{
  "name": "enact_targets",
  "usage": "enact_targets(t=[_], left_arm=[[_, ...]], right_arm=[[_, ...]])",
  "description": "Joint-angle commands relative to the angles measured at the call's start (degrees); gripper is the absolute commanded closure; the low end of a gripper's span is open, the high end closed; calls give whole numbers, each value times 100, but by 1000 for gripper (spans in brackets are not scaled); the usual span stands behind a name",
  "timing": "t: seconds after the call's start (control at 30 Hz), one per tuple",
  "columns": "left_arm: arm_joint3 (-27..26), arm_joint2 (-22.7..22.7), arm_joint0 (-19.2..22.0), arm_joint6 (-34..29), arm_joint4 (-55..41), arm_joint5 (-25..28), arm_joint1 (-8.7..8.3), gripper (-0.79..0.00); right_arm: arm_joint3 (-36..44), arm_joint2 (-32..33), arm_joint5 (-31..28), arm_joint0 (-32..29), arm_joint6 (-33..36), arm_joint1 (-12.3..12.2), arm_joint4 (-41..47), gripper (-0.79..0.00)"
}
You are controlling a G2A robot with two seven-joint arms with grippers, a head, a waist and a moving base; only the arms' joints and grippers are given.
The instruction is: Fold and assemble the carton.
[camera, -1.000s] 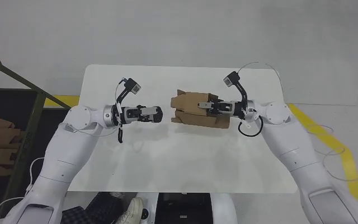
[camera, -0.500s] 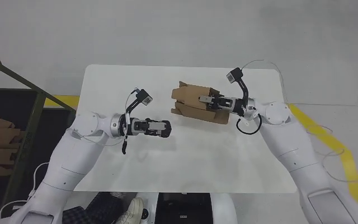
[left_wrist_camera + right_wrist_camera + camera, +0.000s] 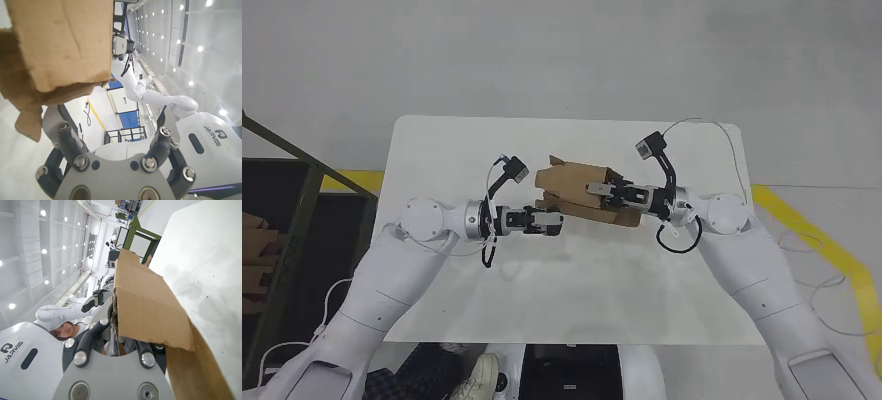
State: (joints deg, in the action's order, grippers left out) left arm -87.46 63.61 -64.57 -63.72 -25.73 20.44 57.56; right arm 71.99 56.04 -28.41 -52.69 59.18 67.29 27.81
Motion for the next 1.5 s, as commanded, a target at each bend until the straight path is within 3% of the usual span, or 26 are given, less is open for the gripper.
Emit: enact_targets(t=[0.0,0.37,0.63,0.83,1.1,1.47], left_arm=[[-1,-13,-17,176,89,83,13,-785],[-145,145,-87,410,78,213,14,-785],[-201,292,-170,-48,-250,10,-25,-785],[-217,749,-340,-438,-680,-149,-116,-785],[-332,1380,-603,-451,-924,-168,-215,-785],[-200,979,-388,-398,-762,-241,-141,-785]], right_arm=[[41,6,17,-32,28,1,25,0],[189,20,84,-152,47,9,-29,0],[112,187,40,-131,28,-6,-8,0],[-29,330,2,-40,254,-41,-78,0],[-136,361,-50,5,758,-69,-70,0],[26,324,-27,-94,856,-71,-35,0]])
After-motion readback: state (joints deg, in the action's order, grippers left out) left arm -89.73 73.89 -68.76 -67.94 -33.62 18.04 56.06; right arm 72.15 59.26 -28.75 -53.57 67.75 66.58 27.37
